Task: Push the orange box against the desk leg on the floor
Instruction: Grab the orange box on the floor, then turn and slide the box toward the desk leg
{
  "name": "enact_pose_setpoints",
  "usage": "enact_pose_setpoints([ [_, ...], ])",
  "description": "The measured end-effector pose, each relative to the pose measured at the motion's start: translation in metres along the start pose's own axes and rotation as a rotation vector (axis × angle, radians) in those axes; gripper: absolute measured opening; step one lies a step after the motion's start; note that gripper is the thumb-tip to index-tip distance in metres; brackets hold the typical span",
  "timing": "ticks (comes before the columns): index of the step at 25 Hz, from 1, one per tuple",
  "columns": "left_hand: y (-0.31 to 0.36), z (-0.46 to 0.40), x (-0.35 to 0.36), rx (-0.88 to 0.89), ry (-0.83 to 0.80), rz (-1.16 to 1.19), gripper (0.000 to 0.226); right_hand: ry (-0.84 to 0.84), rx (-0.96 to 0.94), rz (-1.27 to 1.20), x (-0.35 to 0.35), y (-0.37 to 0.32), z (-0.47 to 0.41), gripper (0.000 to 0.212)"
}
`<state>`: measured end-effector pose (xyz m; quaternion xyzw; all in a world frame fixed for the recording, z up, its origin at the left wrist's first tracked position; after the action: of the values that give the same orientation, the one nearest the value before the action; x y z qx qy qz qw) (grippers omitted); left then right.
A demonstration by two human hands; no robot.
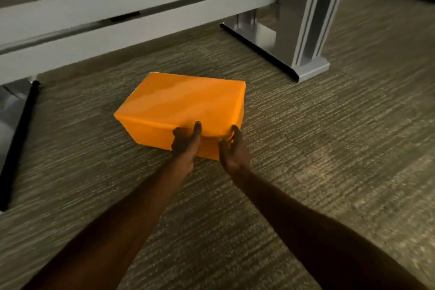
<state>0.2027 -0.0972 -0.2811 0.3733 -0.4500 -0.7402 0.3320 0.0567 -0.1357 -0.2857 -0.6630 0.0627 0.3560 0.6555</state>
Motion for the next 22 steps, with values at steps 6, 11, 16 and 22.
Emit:
enact_pose_setpoints([
  [6, -0.030, -0.016, -0.030, -0.070, 0.026, 0.093, 0.127, 0.033, -0.027, 0.055, 0.021, -0.001, 0.040, 0.055],
  [11, -0.030, -0.029, -0.056, -0.108, -0.167, 0.129, 0.085, 0.138, -0.027, 0.213, -0.023, -0.013, -0.023, 0.073],
  [16, -0.027, -0.043, -0.123, -0.073, -0.329, 0.181, 0.054, -0.022, 0.049, 0.268, -0.036, -0.015, -0.057, 0.092],
  [22, -0.028, -0.018, -0.169, 0.095, -0.324, 0.134, 0.056, -0.268, 0.077, 0.013, 0.014, -0.016, -0.036, 0.080],
])
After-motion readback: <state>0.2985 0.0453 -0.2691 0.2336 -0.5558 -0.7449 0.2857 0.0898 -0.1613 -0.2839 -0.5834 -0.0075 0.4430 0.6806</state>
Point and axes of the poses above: each hand's wrist, its own z-axis away from the middle knuckle, its own x-axis out of the palm, y = z × x, the point moved 3 cm from there along -z, towards the middle knuckle, and after that the axes turned 12 degrees about z, right-handed, at the moved point
